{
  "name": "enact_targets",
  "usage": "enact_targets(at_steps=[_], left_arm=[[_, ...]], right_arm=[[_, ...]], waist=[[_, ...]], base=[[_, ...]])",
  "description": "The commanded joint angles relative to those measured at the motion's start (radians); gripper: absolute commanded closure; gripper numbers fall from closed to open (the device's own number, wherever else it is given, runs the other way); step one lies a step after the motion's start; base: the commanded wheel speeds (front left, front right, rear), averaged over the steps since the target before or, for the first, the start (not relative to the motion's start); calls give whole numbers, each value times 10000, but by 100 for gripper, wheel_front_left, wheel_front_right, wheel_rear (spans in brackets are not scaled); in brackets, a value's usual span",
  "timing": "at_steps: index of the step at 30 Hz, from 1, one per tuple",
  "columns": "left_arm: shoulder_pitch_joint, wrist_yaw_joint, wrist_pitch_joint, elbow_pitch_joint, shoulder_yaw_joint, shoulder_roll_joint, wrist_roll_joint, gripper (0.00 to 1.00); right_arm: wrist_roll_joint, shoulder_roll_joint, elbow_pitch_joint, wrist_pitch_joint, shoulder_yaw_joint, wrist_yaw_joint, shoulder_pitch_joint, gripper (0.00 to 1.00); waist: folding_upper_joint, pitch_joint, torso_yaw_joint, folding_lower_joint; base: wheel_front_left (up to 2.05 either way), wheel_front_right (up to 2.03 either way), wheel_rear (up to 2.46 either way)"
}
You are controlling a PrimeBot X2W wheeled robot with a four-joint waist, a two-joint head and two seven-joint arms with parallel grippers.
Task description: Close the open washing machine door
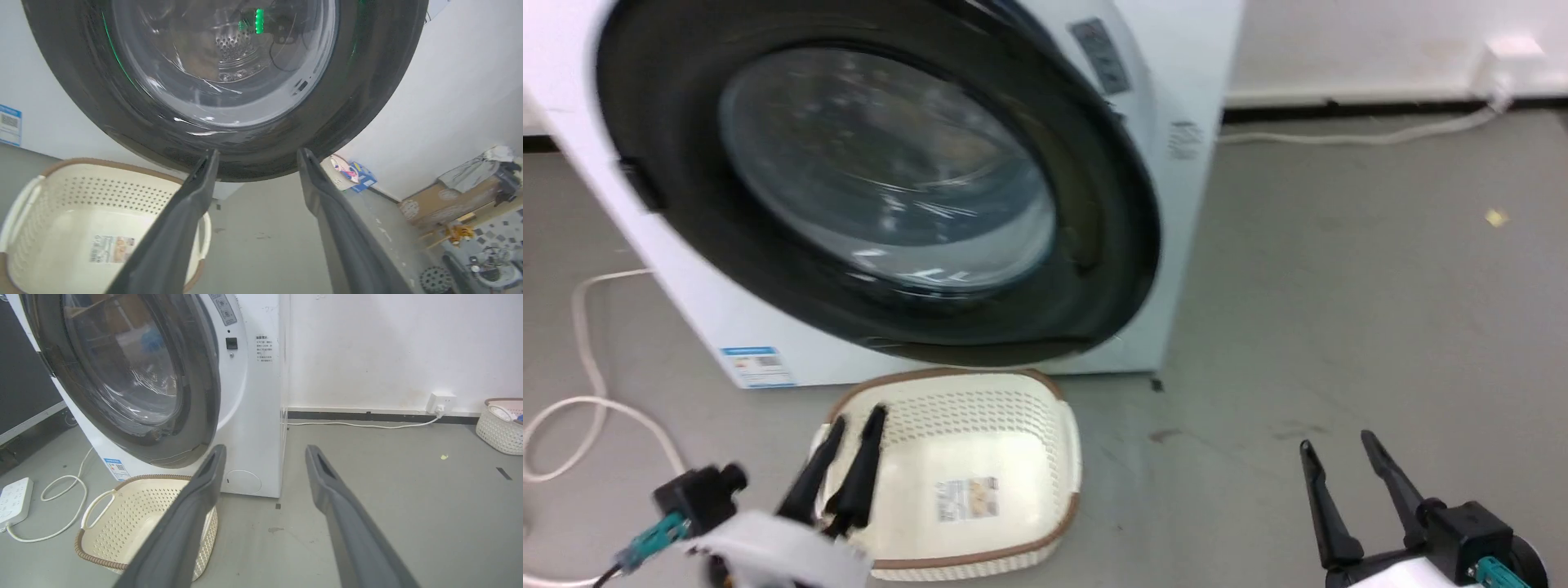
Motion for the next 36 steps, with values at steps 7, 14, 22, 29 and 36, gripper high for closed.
enact_targets(at_steps=[7,14,22,29,36], left_arm=[[1006,618,-242,-668,1957,-461,5167,0],[1764,732,-245,-1841,2872,-1311,9016,0],[1895,430,-246,-2015,2979,-1774,10091,0],[1125,180,-246,-1945,2806,-2127,10435,0],[439,66,-246,-1868,2619,-2385,10438,0]], right_arm=[[-91,16,-228,-40,213,8,403,0],[-343,16,-262,-40,425,8,538,0],[-618,-64,-289,-40,902,8,154,100],[296,-1354,-479,800,1983,8,-2031,100],[1847,-2983,-136,1975,2363,8,-4451,100]], waist=[[-1,-646,1378,2],[-1,-721,2057,2],[-1,-267,2511,2],[-1,1145,3119,2],[-1,2201,3709,2]], base=[[0,0,0],[0,0,0],[0,0,0],[0,0,0],[0,0,0]])
